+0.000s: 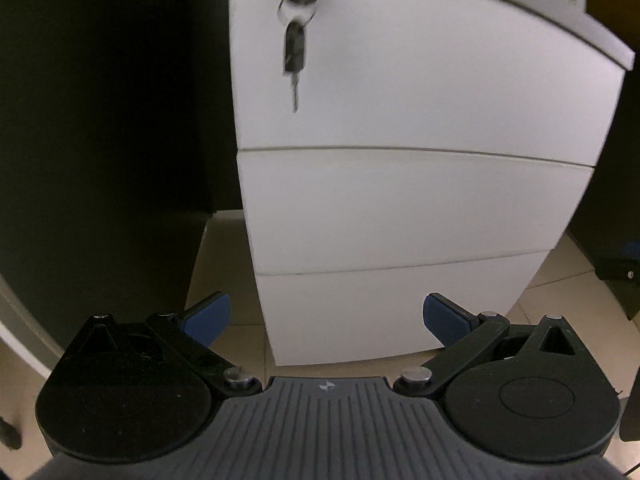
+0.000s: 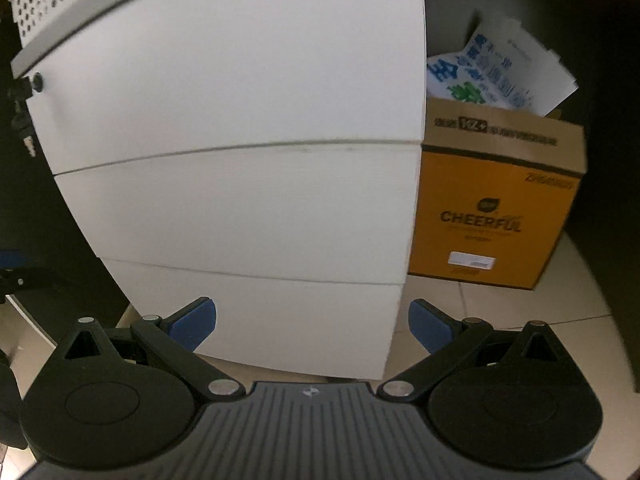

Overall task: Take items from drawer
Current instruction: 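Move both open tools toward the front of the white drawer cabinet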

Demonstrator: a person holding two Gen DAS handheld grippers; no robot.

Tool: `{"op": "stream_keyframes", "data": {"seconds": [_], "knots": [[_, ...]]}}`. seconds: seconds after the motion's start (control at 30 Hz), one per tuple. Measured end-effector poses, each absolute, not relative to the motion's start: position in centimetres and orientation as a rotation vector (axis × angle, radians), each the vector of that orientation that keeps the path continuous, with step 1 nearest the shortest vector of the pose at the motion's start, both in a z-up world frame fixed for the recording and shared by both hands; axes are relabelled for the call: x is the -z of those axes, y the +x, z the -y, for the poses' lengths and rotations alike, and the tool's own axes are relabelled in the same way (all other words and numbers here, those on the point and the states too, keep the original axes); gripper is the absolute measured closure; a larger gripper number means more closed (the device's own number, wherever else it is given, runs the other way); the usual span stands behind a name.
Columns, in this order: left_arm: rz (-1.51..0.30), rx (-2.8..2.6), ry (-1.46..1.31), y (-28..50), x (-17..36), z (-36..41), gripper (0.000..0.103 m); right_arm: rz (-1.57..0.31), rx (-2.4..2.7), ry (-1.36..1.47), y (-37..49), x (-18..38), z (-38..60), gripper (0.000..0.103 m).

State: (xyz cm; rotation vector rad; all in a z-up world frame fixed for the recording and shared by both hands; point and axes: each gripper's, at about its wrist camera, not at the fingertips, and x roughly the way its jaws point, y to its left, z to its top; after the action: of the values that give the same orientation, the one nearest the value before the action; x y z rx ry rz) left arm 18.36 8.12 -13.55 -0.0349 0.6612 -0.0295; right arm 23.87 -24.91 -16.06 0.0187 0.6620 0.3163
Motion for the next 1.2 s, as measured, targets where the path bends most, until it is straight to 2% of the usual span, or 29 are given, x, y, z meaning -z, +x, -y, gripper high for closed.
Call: {"op": "stream_keyframes", "data": {"seconds": [0.67,1.1,1.2], "knots": [[-0.745,0.096,0.004,27.3,22.3,-11.4,0.0,-0.721,-0.361,-0.04,31.6,25.6,27.1,0.0],[-0.746,0.13,0.093,30.8,23.4,-11.9,0.001,-0.697,-0.433,-0.104,35.0,26.1,26.7,0.0],[-0.771,0.146,0.071,31.4,23.6,-11.5,0.004,-0.691,-0.452,-0.108,35.3,25.9,26.4,0.0]]}}
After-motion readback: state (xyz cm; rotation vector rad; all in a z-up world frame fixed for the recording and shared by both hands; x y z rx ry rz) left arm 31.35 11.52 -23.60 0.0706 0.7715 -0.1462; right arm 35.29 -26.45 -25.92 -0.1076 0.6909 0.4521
